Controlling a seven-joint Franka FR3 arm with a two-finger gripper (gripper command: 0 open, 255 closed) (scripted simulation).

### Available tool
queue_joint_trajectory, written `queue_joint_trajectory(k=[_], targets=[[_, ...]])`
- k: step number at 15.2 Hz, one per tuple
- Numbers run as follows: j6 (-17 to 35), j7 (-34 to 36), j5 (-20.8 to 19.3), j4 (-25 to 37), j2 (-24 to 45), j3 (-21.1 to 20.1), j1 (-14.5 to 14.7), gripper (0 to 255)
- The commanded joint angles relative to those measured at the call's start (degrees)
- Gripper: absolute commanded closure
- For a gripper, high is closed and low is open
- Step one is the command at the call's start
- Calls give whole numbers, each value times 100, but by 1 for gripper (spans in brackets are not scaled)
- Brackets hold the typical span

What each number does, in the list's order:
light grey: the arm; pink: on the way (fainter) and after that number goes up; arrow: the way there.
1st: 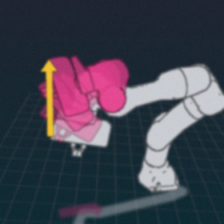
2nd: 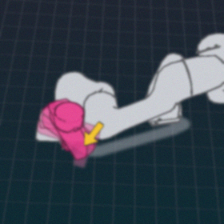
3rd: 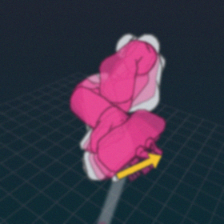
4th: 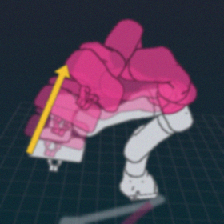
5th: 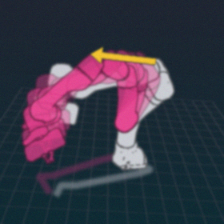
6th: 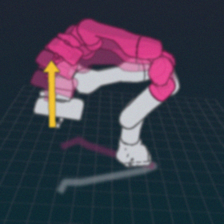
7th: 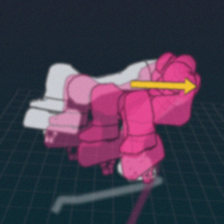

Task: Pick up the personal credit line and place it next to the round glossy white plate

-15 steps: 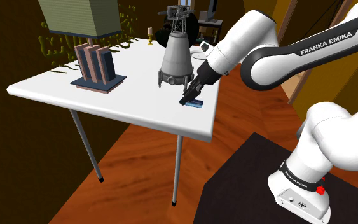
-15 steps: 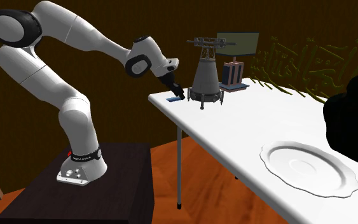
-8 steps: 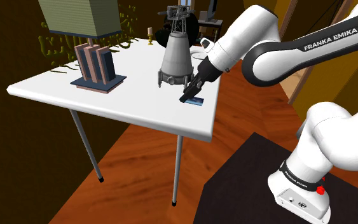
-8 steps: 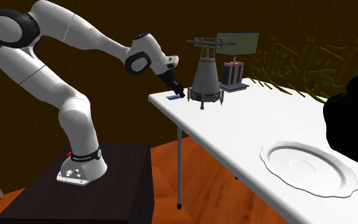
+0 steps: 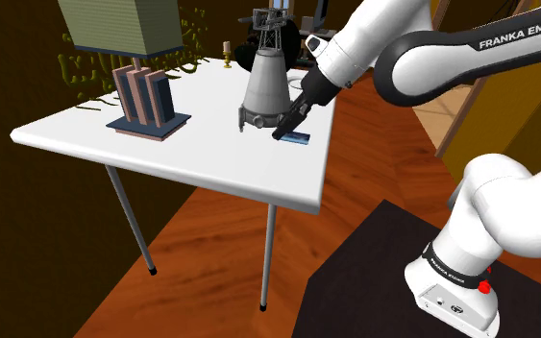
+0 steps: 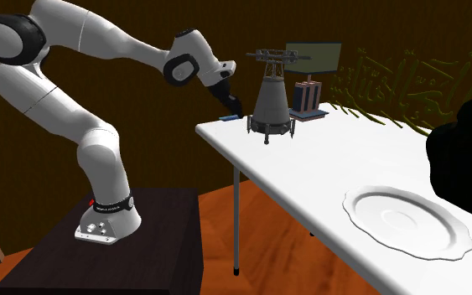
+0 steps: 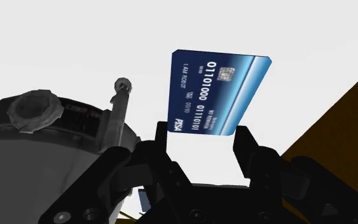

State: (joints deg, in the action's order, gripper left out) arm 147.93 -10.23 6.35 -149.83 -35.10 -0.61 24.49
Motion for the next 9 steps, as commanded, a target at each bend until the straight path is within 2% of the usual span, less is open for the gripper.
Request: queue_joint_trajectory(k=[1, 6, 9], targets=[[-186, 16, -17, 123, -60, -3, -15, 255], [-539, 50, -47, 404, -133, -9, -37, 255], [-532, -443, -34, 567, 68, 442, -72, 255]])
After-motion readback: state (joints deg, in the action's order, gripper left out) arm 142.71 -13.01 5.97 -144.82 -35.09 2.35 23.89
